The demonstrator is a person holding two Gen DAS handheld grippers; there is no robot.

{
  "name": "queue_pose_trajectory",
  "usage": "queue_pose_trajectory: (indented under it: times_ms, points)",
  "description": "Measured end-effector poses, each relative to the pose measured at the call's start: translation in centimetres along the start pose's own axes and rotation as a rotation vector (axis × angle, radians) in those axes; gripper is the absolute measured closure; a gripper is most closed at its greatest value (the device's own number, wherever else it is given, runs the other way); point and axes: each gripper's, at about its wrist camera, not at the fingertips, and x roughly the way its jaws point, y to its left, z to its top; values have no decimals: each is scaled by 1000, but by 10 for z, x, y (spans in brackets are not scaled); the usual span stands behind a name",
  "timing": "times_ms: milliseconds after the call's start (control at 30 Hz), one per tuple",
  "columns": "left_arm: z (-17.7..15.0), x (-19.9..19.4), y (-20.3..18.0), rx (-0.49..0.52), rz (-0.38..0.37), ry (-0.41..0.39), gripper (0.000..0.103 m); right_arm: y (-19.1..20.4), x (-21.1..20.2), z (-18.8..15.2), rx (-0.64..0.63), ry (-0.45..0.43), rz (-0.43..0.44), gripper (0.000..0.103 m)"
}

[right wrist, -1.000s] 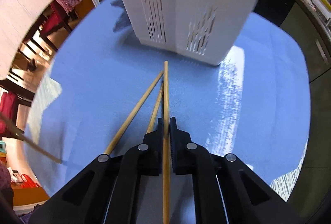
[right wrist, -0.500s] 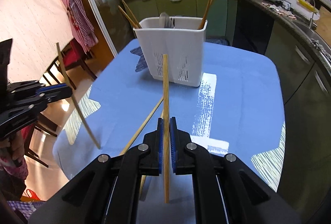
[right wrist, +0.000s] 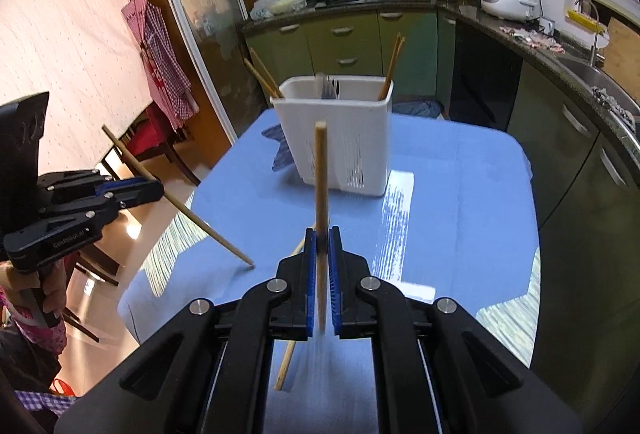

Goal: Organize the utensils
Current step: 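Carry both chopsticks over the white holder and drop them in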

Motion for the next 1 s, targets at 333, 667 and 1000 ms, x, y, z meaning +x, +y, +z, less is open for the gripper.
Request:
queue_pose_trajectory:
  times_ms: [333, 667, 1000]
  points:
    - [62, -25, -3, 24, 3, -92, 97, -3, -18, 15, 5, -48, -5, 96]
    - [150, -46, -9, 35, 34, -205, 97, -20, -19, 12, 33, -46, -6, 96]
    - [208, -15, -6, 6, 73, -247, 97, -43, -16, 0, 73, -31, 2, 96]
